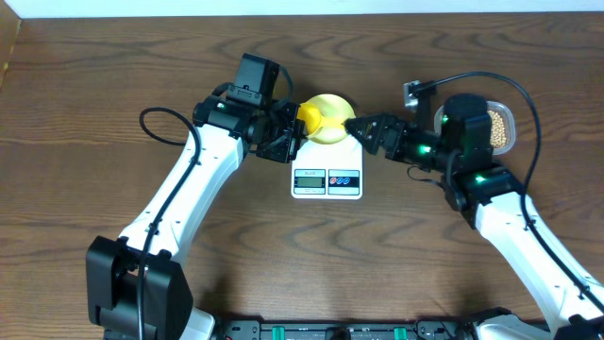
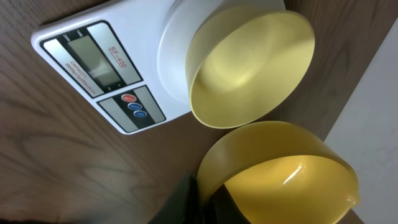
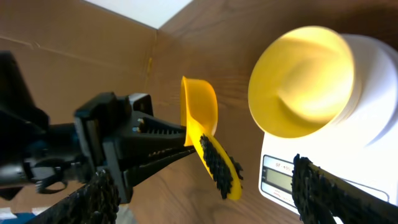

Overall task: Scoop item into bowl and weigh 50g on scale
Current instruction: 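Bring the right gripper to the scoop handle above the scale, then close the right gripper on the scoop handle held by left gripper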

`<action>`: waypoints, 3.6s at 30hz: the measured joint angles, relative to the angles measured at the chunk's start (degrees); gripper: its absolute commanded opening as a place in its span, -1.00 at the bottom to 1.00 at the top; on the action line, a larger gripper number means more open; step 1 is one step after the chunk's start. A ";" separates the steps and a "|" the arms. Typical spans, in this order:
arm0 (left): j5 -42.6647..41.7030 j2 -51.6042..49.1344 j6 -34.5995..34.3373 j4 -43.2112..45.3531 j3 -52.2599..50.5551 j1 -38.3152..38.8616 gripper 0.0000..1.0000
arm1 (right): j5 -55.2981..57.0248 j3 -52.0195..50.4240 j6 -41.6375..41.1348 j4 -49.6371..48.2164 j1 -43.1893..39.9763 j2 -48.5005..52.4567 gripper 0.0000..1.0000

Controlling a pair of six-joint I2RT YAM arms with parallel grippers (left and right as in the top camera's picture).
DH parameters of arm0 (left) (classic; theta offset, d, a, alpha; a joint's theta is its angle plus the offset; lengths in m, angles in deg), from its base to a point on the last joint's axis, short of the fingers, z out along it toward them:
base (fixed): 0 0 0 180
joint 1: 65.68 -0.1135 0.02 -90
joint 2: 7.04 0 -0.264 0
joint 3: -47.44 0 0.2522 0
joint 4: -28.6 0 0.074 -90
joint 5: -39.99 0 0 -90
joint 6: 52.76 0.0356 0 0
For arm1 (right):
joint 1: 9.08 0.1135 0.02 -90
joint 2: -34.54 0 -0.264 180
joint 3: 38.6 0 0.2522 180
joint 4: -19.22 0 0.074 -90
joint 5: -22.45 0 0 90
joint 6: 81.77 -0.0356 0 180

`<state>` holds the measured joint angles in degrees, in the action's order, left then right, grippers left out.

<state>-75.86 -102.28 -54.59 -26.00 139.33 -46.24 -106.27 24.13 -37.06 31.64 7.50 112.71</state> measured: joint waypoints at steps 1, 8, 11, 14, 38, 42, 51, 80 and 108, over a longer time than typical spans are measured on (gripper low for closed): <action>0.00 0.00 -0.11 -0.02 0.00 0.15 -0.86 | 0.28 0.00 -0.15 -0.02 0.37 0.31 0.72; -0.04 0.00 -0.94 -0.04 -0.02 0.57 -0.86 | 1.62 0.00 -0.79 -0.85 0.63 1.36 0.52; -0.04 0.00 -0.96 -0.04 0.00 1.29 -0.86 | 1.90 0.00 -0.90 -1.01 0.63 1.36 0.42; -0.04 0.00 -0.90 -0.04 0.00 2.01 -0.85 | 2.16 0.00 -0.76 -1.09 0.63 1.36 0.35; -1.29 0.00 3.80 -0.02 -0.02 3.13 -0.86 | 2.51 0.00 -0.33 -1.05 0.63 1.36 -0.34; -1.29 0.00 3.80 0.17 -0.02 3.13 -0.86 | 2.51 0.00 -0.33 -1.05 0.66 1.36 -0.39; -1.29 0.00 3.78 0.55 -0.02 3.13 -0.85 | 2.47 0.00 -0.26 -0.90 0.66 1.36 -0.47; -1.29 0.00 3.02 1.25 0.00 3.98 -0.85 | 3.23 0.00 0.57 -0.66 1.07 1.36 -0.62; -1.29 0.00 -1.84 1.27 0.00 3.98 -0.86 | 7.17 0.00 -1.90 -1.57 1.73 1.36 -0.57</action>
<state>-77.15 -102.28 -56.43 -24.73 139.33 -42.26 -99.10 24.13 -38.97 30.07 9.23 114.07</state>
